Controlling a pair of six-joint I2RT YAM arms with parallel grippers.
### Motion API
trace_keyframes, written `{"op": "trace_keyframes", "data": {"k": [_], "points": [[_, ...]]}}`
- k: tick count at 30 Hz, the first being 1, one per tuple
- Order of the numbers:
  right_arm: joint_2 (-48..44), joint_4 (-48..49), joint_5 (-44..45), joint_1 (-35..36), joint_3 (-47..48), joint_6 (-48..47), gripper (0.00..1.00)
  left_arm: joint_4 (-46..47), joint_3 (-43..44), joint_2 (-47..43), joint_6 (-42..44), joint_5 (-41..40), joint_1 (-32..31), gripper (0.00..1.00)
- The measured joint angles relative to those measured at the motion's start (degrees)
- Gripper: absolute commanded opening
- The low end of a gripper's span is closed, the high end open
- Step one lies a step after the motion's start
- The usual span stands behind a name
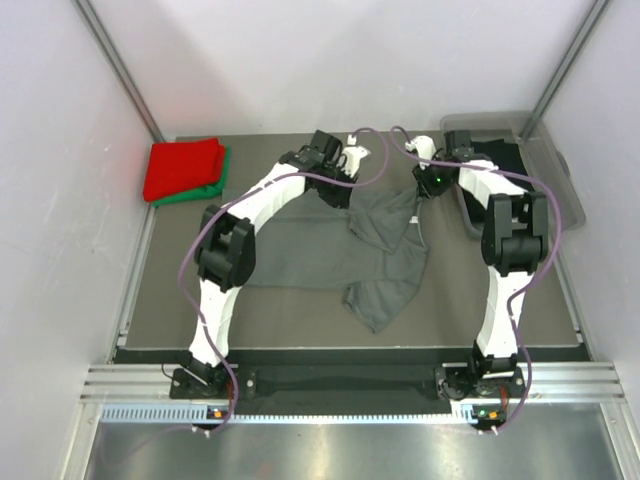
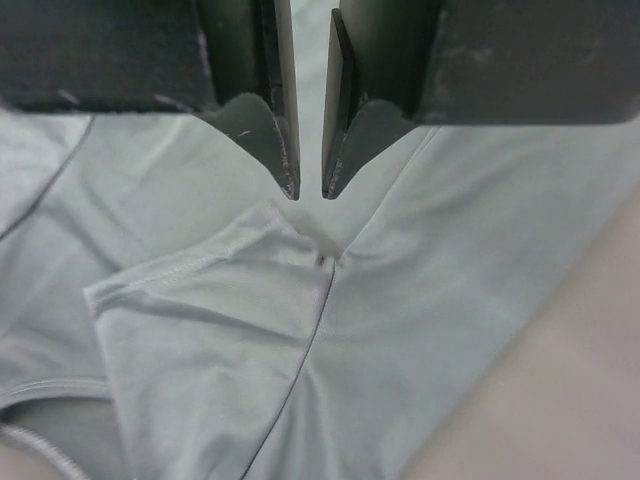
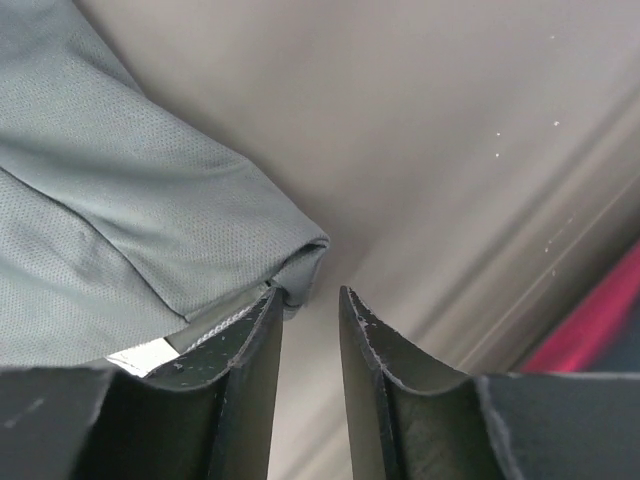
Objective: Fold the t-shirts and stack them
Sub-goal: Fold the tshirt
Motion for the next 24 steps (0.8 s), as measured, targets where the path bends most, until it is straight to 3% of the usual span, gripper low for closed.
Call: {"op": "trace_keyframes", "data": {"k": [6,16,24], "points": [[0.90,-0.46,-0.81,0.00,0.46,0.15,0.24,-1.49,1.33,5.81,-1.66,0.79,-2.25,0.19],[2.21,-0.85,-1.38,0.00,1.18,0.61,0.04,-2.36,2.60,8.24,-2.12,1.95,-9.05,0.19],[3.74,-0.74,-1.01,0.00,4.09,1.49,0.00,-2.36,2.16,10.16,-2.49,1.57,-8.57,0.18]]}}
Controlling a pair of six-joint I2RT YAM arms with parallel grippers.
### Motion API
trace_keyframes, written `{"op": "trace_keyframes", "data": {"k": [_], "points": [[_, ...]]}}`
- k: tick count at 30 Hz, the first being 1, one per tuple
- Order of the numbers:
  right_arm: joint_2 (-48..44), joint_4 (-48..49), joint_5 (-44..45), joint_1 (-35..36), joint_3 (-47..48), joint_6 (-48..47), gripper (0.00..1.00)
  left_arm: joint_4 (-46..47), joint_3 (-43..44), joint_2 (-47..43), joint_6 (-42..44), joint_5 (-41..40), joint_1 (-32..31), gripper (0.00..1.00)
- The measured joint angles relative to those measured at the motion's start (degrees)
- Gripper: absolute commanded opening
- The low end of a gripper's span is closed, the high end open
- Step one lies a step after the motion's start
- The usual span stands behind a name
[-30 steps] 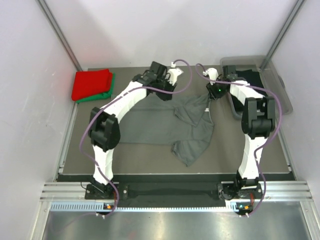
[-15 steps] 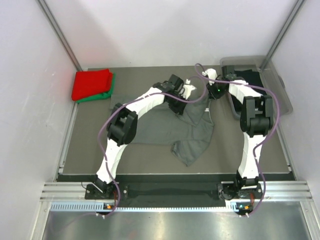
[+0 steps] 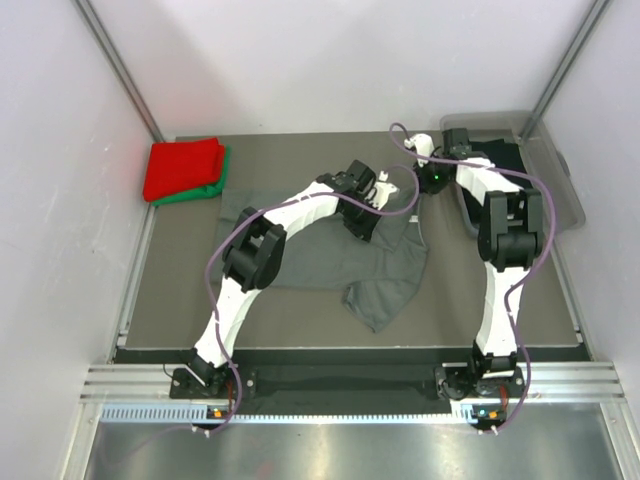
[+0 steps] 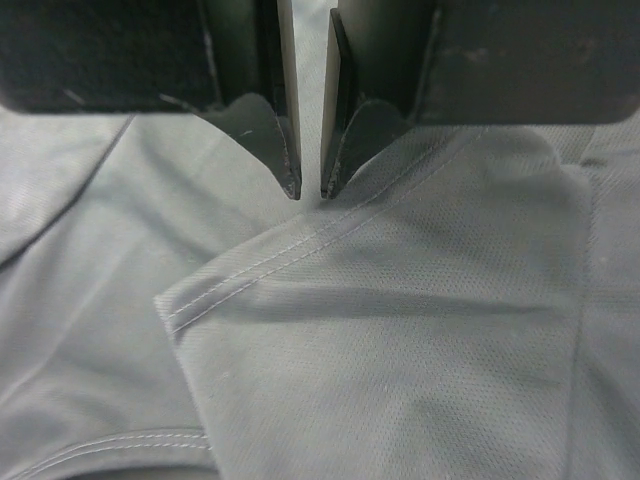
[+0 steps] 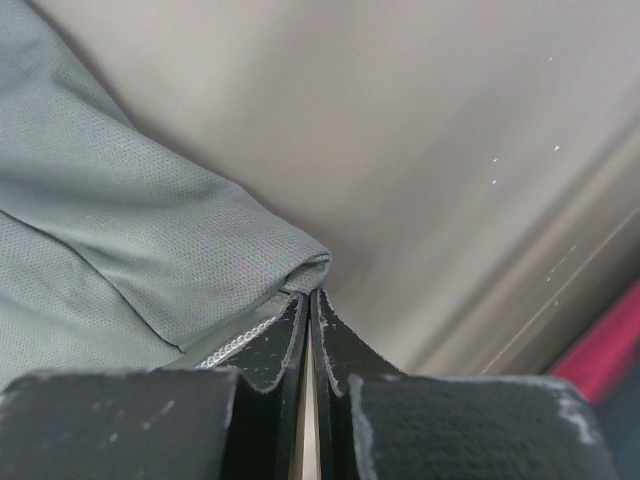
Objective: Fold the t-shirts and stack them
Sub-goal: Fold the tshirt
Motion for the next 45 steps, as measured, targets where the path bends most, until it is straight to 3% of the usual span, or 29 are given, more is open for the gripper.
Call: {"op": "trace_keyframes", "data": {"k": [18,21,25,30,36,40,45], "points": [[1.03,4.33,2.73,0.07,1.86,2.45,0.01,0.48,0.04,1.36,-0.35,-0.72,-0.55,0.16],[1.03,4.85,2.86,0.07,1.86,3.39,0.16,0.50,0.04,1.36,-0.28,-0.94,-0.68,0.16],[1.03,4.42,2.86,0.07,2.23,4.07,0.29,0.52,0.04,1.36,-0.02,-1.09,-0.85,0.16],[-0.07,4.68,2.67,0.07,0.70,4.31,0.31,0.35,0.04,1.11,0.70,-1.11,-1.33,0.18],[-13.97,4.61,2.91,0.07,-12.63,4.31,0.34,-1.86,-1.38,-3.48,3.82,-3.74,-2.27,0.30],[-26.73,6.14,2.34,0.07,-18.99,4.04,0.39,-1.68,-6.93,-14.97,7.50,-9.77,-2.51,0.41],[-38.91,6.69,0.24,0.13,-25.16,3.76,0.39,1.92,-18.27,-33.57,11.17,-19.10,-1.49,0.45]]}}
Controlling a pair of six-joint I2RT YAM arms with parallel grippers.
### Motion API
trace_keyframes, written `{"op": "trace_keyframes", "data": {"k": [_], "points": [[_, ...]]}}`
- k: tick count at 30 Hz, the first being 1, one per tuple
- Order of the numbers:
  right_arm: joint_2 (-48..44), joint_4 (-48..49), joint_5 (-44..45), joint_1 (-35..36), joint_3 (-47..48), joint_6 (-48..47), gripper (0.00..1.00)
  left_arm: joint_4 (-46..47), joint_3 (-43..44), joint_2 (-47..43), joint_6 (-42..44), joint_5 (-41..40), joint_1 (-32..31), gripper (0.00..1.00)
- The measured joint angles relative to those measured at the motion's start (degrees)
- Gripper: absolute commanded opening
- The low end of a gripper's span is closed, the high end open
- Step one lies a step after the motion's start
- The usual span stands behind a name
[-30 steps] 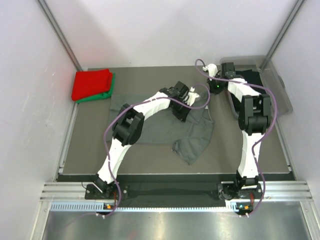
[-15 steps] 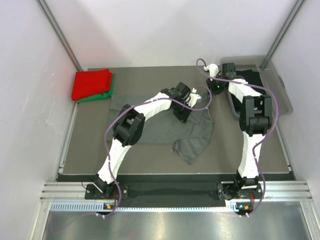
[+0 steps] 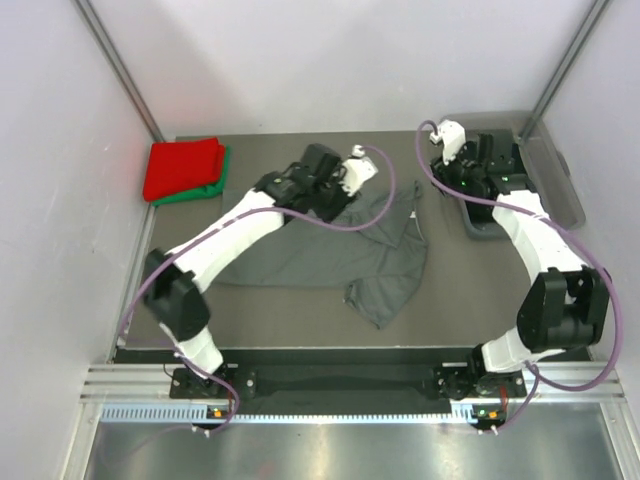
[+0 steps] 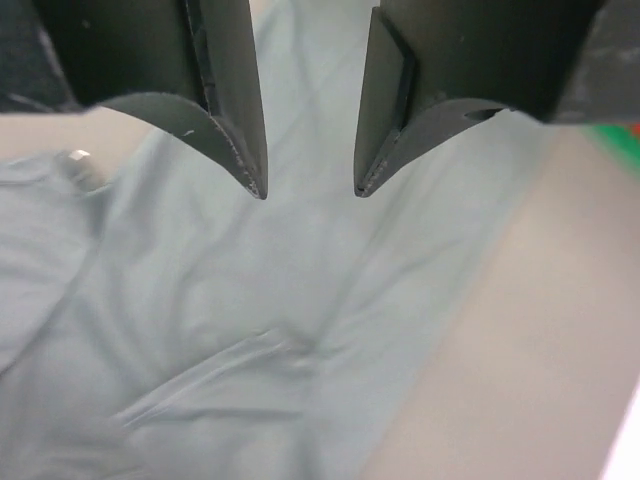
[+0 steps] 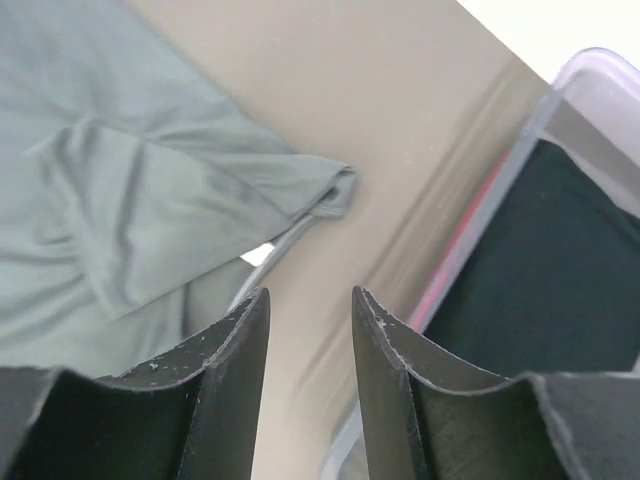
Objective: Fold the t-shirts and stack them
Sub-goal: Fold the tshirt
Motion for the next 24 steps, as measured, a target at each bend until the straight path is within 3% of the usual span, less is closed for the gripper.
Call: {"op": "trace_keyframes", "data": {"k": [5,9,15,24], "points": [[-1.81,-3.54,-2.80,2.56,-4.31,-1.84,0.38,4.07,-12.44,-10.82,3.06,-4.57,5.49,0.44],[-2.27,-7.13,-2.78,8.55,-9.90,-5.01,0.39,4.15,-19.89,-12.09,3.45,-4.70,12.28,0.40],[-3.06,-8.15,-1.33,15.15,-14.64,-8.24,0.40,3.65,-27.39,-14.34,2.69,-2.69,22.71,0.41],[-1.09,-8.11,-0.31,15.89,-15.19,-10.19,0.40,2.97,-32.81,-16.06,2.69,-1.27,26.27,0.43]]}}
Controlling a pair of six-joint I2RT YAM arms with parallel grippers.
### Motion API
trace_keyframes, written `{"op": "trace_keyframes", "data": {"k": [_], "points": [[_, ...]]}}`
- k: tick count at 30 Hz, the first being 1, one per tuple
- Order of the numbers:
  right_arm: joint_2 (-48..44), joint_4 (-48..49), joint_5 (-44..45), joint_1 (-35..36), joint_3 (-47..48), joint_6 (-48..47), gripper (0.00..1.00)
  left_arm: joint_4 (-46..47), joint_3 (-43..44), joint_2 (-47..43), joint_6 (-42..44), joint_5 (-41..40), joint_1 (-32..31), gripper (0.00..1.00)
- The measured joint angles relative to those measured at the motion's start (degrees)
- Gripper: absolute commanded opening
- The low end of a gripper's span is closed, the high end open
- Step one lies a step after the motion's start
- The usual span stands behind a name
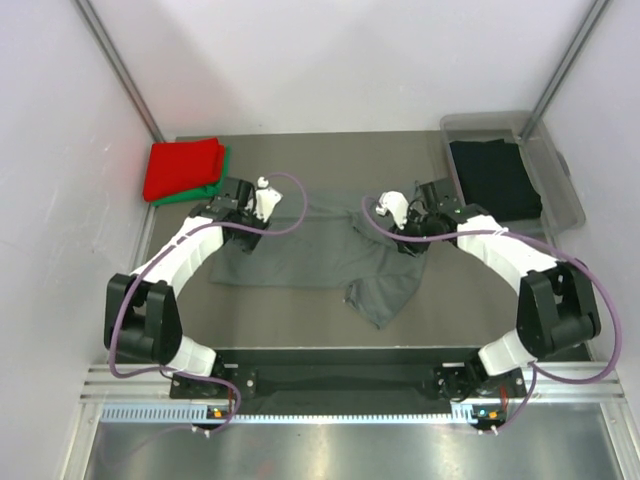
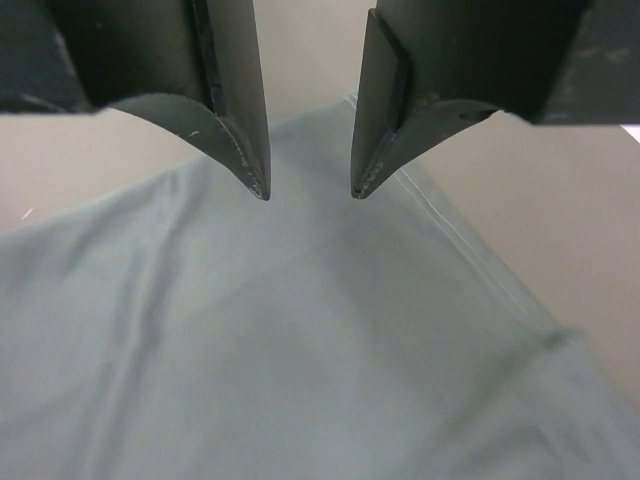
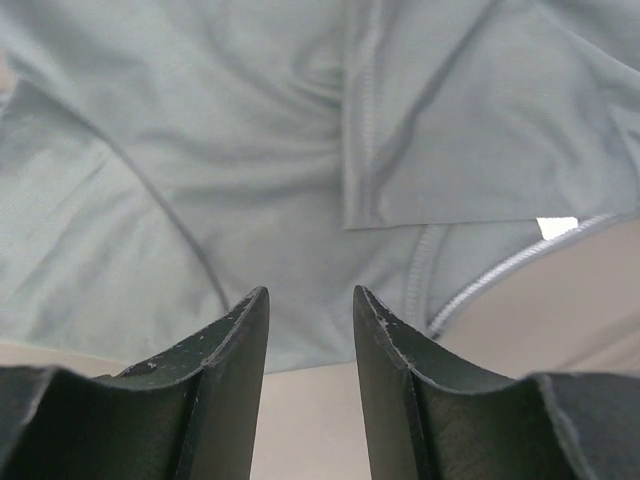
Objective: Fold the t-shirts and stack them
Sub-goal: Fold the tshirt
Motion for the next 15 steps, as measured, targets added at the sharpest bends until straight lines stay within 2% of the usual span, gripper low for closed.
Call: {"op": "trace_keyframes", "data": {"k": [3,6,11,15], "points": [[-2.91,-0.24,-0.33,0.96,-2.49,-0.96,0.40,0.17,-3.72,-0.79,2.67,-0.85,0.57,0.48],[-10.19,-0.02,1.03,1.81,-6.69,-1.14,0.42,0.37,-6.32,-3.87,4.79,-2.05,1.64,0.56],[-22.05,1.57,3.17,2.82,-10.47,-2.71,0.43,1.79,-6.88,-9.31,6.67,-2.95,4.02,0.53],[-23.78,1.22,2.05,7.78,-13.49,-5.22,0.44,2.49,-8.90,-9.86,8.13,-4.24,4.35,0.51]]}}
